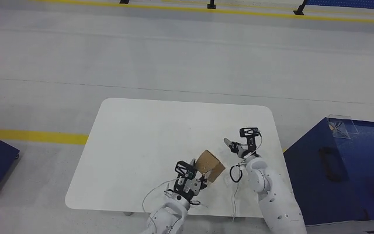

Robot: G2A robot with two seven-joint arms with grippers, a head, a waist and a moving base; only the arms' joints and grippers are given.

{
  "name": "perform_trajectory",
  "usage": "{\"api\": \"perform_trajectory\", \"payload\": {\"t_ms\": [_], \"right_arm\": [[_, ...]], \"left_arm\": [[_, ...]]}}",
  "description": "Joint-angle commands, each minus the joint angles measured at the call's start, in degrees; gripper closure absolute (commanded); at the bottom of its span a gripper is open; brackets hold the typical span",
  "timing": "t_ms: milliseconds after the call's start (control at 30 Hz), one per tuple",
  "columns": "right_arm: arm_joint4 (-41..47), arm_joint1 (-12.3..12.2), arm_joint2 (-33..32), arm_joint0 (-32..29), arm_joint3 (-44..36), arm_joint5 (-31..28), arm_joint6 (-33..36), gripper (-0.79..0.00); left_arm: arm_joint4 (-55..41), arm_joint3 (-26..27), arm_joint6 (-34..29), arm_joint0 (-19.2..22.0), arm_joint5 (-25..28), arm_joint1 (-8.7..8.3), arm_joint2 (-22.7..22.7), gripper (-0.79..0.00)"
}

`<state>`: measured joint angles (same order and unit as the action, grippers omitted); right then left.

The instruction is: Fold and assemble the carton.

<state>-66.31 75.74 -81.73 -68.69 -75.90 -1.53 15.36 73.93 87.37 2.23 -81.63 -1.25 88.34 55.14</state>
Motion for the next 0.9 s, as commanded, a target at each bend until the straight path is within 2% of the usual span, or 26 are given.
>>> {"api": "perform_trajectory", "payload": {"t_ms": [0, 100, 167, 200, 233, 267, 400, 500, 567, 633, 667, 700, 733, 767, 867], "right_arm": [[0.9, -0.3, -1.7, -1.0, -1.4, 0.0, 0.7, -0.785], [1.4, -0.5, -2.7, -2.0, -2.9, -0.3, 2.0, -0.785], [1.4, -0.5, -2.4, -2.5, -3.5, -0.3, 2.5, -0.785], [1.2, -0.5, -2.1, -2.7, -3.6, -0.3, 2.8, -0.785], [0.9, -0.5, -1.7, -2.8, -3.7, -0.4, 3.2, -0.785], [0.8, -0.5, -1.6, -2.8, -3.8, -0.5, 3.3, -0.785], [0.8, -0.5, -1.6, -2.8, -3.8, -0.5, 3.3, -0.785], [0.8, -0.5, -1.6, -2.8, -3.8, -0.5, 3.3, -0.785], [0.8, -0.5, -1.6, -2.8, -3.8, -0.5, 3.3, -0.785], [0.8, -0.5, -1.6, -2.8, -3.8, -0.5, 3.3, -0.785], [0.8, -0.5, -1.6, -2.8, -3.8, -0.5, 3.3, -0.785], [0.8, -0.5, -1.6, -2.8, -3.8, -0.5, 3.3, -0.785], [0.8, -0.5, -1.6, -2.8, -3.8, -0.5, 3.3, -0.785], [0.8, -0.5, -1.6, -2.8, -3.8, -0.5, 3.3, -0.785], [0.8, -0.5, -1.6, -2.8, -3.8, -0.5, 3.3, -0.785]], "left_arm": [[-15.4, 1.6, -3.8, -1.4, -2.7, 0.67, 1.1, 0.0], [-29.1, 2.5, -11.2, -1.9, -10.0, 1.48, 2.7, 0.0], [-34.0, 1.9, -17.3, -0.8, -15.8, 1.75, 3.7, 0.0], [-34.1, 1.6, -19.1, 0.0, -17.9, 1.76, 3.9, -0.243], [-34.0, 1.1, -19.7, 0.6, -20.1, 1.77, 4.2, -0.406], [-33.8, 0.4, -20.3, 1.0, -21.9, 1.79, 4.3, -0.785], [-36.3, 0.6, -21.4, 1.7, -25.3, 1.88, 5.6, -0.785], [-31.6, 3.8, -16.8, 0.8, -26.2, 1.59, 5.6, -0.785], [-27.8, 7.3, -10.1, -0.8, -21.9, 1.36, 4.9, -0.785], [-19.3, 8.5, -1.9, -2.5, -13.6, 0.77, 2.5, -0.785], [-14.8, 8.2, 0.2, -3.1, -9.7, 0.42, 1.2, -0.526], [-10.2, 7.6, 2.3, -3.4, -7.8, 0.09, 0.5, -0.185], [-4.1, 6.6, 5.0, -3.6, -5.5, -0.24, -0.9, 0.0], [0.8, 4.9, 6.6, -3.7, -4.0, -0.52, -2.1, 0.0], [9.9, 0.1, 8.6, -2.7, -4.6, -0.72, -4.2, 0.0]]}}
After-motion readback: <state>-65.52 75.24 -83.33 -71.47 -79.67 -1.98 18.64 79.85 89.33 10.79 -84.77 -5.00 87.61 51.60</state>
